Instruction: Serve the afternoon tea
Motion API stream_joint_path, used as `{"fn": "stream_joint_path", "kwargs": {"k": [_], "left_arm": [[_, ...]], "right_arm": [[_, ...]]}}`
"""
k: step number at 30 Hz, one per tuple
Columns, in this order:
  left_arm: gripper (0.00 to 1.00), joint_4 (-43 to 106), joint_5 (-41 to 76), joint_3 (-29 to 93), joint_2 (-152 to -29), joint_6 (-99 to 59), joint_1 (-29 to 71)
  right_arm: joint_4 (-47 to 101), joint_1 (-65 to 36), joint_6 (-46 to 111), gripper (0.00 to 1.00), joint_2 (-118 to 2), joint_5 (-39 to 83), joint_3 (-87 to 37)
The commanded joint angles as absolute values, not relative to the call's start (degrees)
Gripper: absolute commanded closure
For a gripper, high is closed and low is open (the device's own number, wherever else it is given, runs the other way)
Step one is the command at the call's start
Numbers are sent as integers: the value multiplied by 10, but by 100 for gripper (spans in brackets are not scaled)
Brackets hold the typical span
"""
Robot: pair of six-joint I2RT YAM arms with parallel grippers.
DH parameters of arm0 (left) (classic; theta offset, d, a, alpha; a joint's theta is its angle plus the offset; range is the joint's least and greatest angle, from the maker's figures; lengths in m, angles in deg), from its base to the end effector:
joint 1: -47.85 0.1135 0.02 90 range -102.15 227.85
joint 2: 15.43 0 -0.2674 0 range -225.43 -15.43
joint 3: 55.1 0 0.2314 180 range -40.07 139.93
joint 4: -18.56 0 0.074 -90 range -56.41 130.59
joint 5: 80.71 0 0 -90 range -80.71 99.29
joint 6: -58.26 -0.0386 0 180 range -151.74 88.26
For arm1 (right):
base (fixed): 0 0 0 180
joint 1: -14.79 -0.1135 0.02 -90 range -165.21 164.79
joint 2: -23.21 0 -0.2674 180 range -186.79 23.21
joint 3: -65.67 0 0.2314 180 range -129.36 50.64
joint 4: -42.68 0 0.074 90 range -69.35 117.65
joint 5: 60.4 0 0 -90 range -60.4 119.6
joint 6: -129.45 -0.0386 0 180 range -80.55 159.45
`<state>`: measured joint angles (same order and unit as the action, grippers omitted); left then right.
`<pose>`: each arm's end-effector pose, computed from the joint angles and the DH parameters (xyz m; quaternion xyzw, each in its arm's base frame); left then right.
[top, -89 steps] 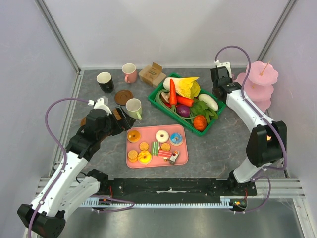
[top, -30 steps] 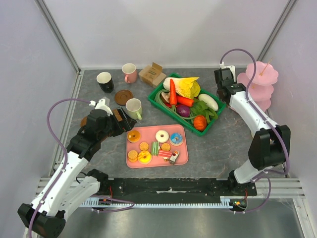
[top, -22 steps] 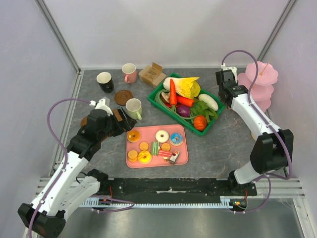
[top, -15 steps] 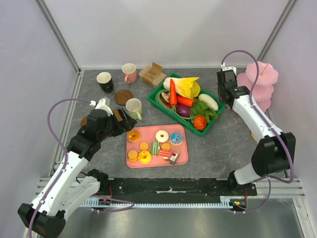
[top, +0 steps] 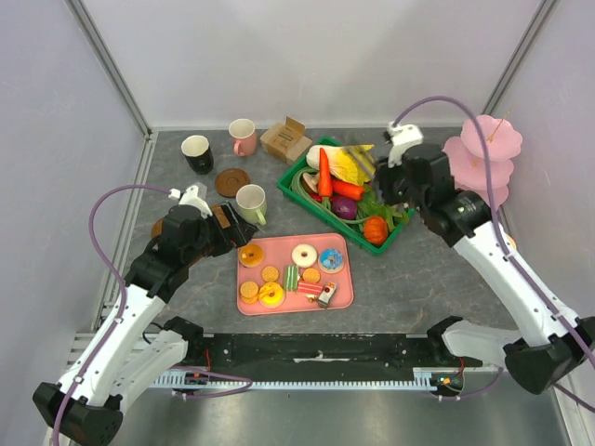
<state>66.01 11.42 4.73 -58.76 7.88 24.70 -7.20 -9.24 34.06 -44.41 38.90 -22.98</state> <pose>0.1318 -0.0579 0.3048 -0.1155 0.8623 -0.2704 0.4122 0.2148 0.0889 0.3897 -0.0983 0.8535 0.0612 0.5081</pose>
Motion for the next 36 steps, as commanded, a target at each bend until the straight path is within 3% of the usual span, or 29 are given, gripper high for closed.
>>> {"fn": "stream_joint_path", "kwargs": {"k": [1,10,20,36], "left_arm": [[3,641,129,53,-577,81,248],[3,651,130,50,-567,80,248],[3,645,139,37,-575,84,249],[3,641,141,26,-580,89,249]], "right_arm": [[-94,-200,309,55,-418,298,-226],[-260,-339,211,55,-388,235,-184],[-418,-344,122,53,-314,234,-156],[-380,-344,53,49,-280,165,-76]]}}
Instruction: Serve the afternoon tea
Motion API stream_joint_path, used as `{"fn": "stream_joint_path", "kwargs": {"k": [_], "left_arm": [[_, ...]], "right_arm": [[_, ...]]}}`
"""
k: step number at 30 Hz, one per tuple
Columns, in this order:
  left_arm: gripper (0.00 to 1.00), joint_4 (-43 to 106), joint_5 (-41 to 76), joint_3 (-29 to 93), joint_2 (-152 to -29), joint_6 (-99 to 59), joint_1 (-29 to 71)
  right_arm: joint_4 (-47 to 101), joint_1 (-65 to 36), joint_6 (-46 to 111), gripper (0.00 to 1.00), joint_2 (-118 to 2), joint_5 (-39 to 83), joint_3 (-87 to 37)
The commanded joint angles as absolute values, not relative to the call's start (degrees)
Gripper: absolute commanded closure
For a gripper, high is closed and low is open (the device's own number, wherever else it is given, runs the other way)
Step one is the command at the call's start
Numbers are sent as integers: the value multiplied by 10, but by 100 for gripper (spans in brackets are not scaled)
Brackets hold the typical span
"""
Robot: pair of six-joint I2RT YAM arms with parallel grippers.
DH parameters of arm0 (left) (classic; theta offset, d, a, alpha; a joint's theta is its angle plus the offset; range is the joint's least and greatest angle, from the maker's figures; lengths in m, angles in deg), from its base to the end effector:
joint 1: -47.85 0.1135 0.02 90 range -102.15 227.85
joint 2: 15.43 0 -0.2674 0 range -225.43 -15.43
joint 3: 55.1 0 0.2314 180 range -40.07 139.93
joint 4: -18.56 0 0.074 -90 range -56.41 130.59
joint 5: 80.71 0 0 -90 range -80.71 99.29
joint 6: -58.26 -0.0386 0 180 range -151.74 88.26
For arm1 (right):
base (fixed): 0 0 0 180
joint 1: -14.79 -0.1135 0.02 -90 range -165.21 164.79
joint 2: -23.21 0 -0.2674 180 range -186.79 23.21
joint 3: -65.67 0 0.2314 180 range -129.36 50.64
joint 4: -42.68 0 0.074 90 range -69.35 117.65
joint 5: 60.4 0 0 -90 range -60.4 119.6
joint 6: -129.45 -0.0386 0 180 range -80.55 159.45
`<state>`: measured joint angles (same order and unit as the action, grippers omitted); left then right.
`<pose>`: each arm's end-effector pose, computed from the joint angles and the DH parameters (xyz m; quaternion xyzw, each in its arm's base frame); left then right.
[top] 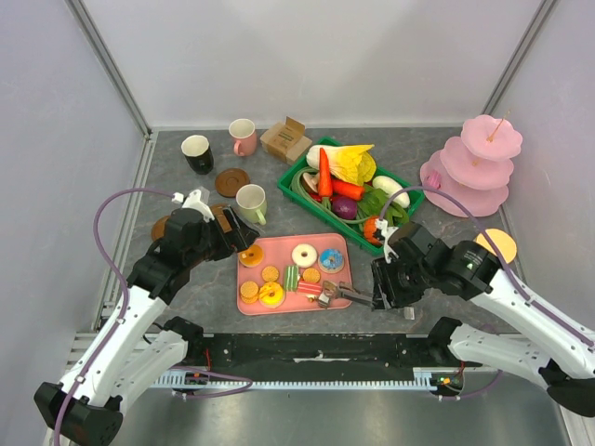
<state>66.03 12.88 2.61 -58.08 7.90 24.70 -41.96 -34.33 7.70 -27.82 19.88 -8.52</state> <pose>0.1294 -0.0580 0.2945 -0.1107 0.8690 -0.2742 0.3967 0.0724 0.0935 0.3140 -0.1665 0.9515 0.2217 0.1336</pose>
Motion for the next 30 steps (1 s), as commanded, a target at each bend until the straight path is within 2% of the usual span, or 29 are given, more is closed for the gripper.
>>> {"fn": "stream_joint_path", "kwargs": {"k": [1,13,30], "left_arm": [[3,641,141,25,-579,87,248],[3,640,140,22,-577,88,249],[3,636,140,23,-579,87,249]], "right_arm": [[-382,-344,52,49,-286,164,-77],[-369,-344,29,50,-325,183,-87],[-413,-345,29,73,-335,234,-149]]}}
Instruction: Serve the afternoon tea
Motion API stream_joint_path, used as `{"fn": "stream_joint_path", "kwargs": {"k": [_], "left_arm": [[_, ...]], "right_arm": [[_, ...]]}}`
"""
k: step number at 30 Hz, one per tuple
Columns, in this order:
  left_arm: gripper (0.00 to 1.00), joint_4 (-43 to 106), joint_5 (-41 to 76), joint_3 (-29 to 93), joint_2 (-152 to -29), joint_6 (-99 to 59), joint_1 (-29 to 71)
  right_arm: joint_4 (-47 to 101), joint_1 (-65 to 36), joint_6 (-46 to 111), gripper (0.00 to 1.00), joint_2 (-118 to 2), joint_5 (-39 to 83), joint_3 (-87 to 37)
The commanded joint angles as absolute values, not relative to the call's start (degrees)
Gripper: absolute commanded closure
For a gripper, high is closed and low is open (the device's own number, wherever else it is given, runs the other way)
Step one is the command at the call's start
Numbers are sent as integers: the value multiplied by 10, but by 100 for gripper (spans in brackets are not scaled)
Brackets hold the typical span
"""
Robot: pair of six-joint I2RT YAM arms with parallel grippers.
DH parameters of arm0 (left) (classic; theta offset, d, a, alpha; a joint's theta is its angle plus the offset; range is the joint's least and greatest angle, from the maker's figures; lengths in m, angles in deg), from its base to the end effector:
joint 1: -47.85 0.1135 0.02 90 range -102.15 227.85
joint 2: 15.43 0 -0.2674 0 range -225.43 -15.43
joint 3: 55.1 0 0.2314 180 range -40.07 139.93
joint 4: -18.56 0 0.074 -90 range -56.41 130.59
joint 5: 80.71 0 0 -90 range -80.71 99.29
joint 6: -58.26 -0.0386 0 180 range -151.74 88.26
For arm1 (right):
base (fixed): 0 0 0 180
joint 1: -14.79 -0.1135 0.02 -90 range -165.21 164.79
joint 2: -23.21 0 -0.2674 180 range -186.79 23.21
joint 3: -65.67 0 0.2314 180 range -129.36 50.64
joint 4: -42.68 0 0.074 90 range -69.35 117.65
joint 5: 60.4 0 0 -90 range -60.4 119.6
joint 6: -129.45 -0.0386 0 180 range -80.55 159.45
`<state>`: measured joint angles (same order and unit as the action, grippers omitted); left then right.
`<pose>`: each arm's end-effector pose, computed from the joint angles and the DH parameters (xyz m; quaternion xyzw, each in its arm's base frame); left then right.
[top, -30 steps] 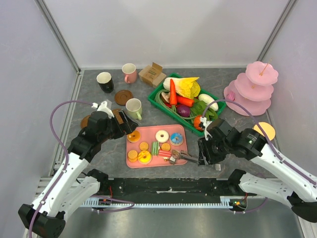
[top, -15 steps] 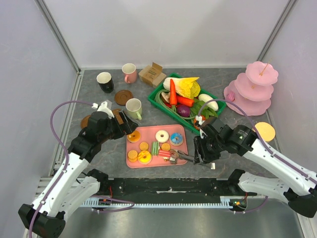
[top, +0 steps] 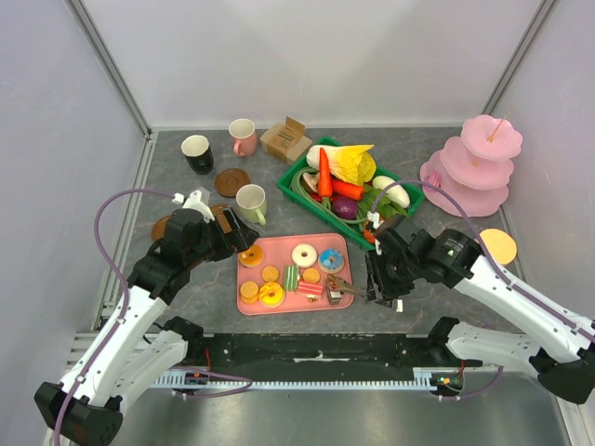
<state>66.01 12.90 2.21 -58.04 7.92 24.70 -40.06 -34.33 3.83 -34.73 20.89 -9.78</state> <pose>0.1293 -0.0579 0.2924 -0.1110 0.8704 -0.2731 0.3943 0.0910 0.1140 0.3079 -0.1306 0.9652 0.1989 0.1080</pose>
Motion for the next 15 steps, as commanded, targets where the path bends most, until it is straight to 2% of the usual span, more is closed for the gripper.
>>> {"fn": "stream_joint_path", "kwargs": {"k": [1,10,15], "left_arm": [[3,635,141,23,-578,88,248],[3,624,146,25,-579,88,249],[3,613,154,25,-581,90,248]], "right_arm": [[-414,-344,28,73,-332,238,-157],[-427,-344,38,74,-321,311,-256],[-411,-344,72,76,-344,554,-335]]}}
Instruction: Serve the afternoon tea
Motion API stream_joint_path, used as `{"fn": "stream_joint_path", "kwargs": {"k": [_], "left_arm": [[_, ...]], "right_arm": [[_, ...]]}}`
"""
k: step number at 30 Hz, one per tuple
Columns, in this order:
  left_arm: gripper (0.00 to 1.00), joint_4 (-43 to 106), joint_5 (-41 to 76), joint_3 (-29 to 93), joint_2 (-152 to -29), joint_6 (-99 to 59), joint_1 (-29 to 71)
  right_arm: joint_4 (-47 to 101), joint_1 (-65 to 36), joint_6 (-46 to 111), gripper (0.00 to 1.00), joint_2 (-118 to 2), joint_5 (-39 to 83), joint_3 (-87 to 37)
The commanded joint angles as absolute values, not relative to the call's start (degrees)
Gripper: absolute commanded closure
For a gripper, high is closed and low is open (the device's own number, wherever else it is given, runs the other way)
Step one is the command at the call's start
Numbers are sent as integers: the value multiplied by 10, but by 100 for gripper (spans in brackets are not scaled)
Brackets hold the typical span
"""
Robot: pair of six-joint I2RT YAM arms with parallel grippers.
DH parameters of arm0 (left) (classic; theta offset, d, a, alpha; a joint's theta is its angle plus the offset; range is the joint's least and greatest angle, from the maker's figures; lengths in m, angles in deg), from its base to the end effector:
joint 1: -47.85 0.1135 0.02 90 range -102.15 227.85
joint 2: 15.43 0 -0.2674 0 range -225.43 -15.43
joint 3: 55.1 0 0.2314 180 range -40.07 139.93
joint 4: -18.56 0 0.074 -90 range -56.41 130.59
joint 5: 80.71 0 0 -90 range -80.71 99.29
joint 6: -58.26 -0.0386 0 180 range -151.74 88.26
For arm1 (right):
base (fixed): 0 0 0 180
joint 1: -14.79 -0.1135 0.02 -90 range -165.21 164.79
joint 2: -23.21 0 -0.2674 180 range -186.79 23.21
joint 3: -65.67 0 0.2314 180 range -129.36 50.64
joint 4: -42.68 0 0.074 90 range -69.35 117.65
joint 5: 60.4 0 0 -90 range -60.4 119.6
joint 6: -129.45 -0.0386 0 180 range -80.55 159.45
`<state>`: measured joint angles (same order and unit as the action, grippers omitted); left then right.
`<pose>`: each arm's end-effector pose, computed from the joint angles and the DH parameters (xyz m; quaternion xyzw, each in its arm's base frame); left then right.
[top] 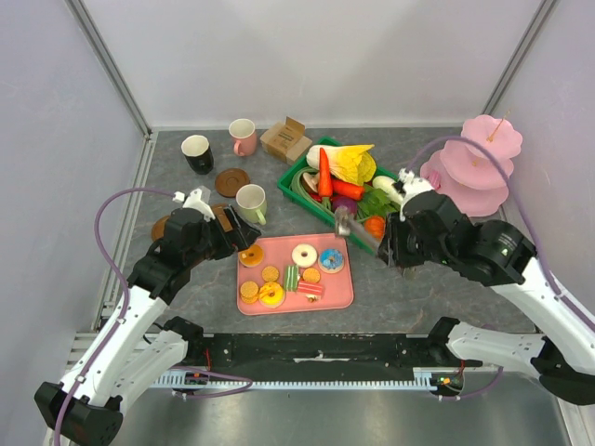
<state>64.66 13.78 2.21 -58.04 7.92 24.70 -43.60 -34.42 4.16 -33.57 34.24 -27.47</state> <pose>0.1303 -0.0590 0.2946 -0.1061 0.8651 -0.2840 0.3996 0.0888 0.0981 0.3883 -0.1000 0.9334 0.2021 0.2790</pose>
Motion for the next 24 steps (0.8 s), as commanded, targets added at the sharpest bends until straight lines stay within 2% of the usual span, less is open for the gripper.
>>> {"fn": "stream_joint_path", "kwargs": {"k": [1,8,11,16,24], "left_arm": [[3,612,156,26,-581,90,249],[3,614,165,27,-580,86,249],[3,614,167,25,-580,84,249],[3,610,168,22,-581,84,247],[3,593,178,12,-582,87,248]], "right_arm": [[-401,-344,76,76,-347,599,-333],[-393,-336,91,74,-459,814,-323],[-399,-294,103,75,-489,875,-312],[-350,-196,171,71,-519,855,-263],[-284,-109,263,71,-535,786,-208]]}}
